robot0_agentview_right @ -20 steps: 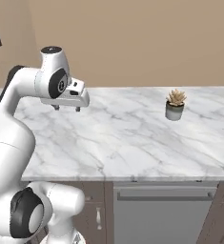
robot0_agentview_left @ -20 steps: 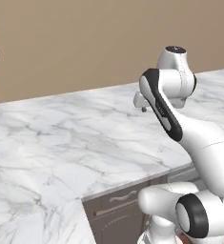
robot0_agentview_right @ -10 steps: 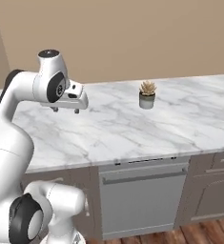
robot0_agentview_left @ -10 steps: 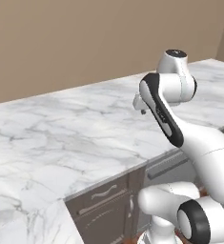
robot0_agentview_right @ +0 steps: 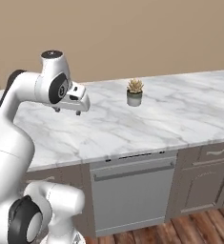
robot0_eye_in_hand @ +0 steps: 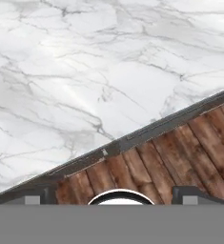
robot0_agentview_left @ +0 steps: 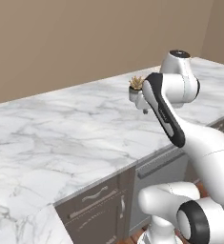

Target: Open the dishwasher door and pull out the top rack.

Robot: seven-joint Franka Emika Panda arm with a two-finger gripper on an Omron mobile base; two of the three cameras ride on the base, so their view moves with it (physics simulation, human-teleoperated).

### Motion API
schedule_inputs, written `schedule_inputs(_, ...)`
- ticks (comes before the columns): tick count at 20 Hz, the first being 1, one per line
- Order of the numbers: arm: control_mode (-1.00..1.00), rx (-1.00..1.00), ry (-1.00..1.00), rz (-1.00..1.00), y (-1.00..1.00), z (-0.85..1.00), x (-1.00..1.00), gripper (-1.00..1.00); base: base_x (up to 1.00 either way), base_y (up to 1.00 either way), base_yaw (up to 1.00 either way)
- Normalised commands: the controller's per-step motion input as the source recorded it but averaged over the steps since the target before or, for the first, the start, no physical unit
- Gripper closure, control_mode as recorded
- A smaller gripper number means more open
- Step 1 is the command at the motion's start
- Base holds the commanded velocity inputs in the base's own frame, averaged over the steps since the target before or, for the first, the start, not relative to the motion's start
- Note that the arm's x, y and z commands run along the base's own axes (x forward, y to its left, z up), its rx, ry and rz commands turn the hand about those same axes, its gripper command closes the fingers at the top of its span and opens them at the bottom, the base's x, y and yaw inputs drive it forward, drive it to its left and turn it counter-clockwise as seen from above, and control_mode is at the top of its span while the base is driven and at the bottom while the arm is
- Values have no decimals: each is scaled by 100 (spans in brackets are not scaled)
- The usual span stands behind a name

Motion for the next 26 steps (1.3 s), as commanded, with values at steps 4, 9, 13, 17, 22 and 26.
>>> schedule_inputs(4, -100, 22, -9, -22, -42, -67, -38, -100, 0, 0, 0)
schedule_inputs(9, -100, 33, -1, -32, -71, -96, -56, -100, 0, 0, 0)
schedule_inputs(13, -100, 42, 0, -33, -78, -89, -42, -100, 0, 0, 0)
schedule_inputs(17, -100, 46, 0, -28, -100, -74, -24, -100, 0, 0, 0)
schedule_inputs(22, -100, 48, 0, -21, -100, -77, 0, -100, 0, 0, 0)
schedule_inputs(26, -100, 49, 0, -9, -93, -70, 34, -100, 0, 0, 0)
